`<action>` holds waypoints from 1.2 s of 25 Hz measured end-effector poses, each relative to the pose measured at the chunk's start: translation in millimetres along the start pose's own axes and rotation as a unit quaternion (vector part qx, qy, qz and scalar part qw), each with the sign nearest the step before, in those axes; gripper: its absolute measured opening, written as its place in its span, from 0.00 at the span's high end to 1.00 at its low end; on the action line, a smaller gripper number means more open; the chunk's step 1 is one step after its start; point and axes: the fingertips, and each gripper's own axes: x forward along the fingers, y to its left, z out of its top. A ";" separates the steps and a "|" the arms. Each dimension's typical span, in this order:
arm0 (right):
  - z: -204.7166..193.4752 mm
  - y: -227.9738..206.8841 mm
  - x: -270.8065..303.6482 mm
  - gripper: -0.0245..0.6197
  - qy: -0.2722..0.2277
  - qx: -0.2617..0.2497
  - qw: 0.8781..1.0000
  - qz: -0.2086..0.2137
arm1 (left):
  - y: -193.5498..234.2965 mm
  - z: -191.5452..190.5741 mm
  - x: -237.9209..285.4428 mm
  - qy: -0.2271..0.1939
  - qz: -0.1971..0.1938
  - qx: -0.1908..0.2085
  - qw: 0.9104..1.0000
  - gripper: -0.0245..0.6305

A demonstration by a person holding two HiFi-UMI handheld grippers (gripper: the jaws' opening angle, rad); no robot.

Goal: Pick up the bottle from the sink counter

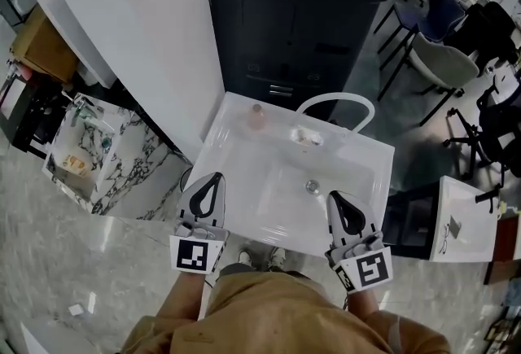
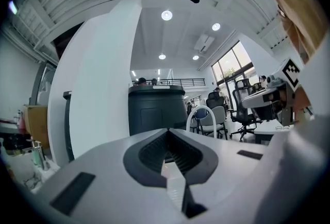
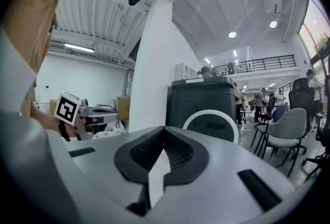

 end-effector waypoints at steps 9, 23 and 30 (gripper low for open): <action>-11.3 -8.5 2.2 0.96 0.015 0.004 1.000 0.000 | 4.0 -22.8 30.2 0.022 -0.004 -0.002 1.000 0.94; -25.6 -23.4 12.4 0.96 0.036 0.008 0.999 0.005 | 3.4 -57.7 78.5 0.049 -0.015 -0.005 0.999 0.86; -32.5 -29.7 14.7 0.96 0.043 0.014 0.999 0.007 | -0.8 -71.3 97.3 0.052 -0.022 0.014 0.998 0.83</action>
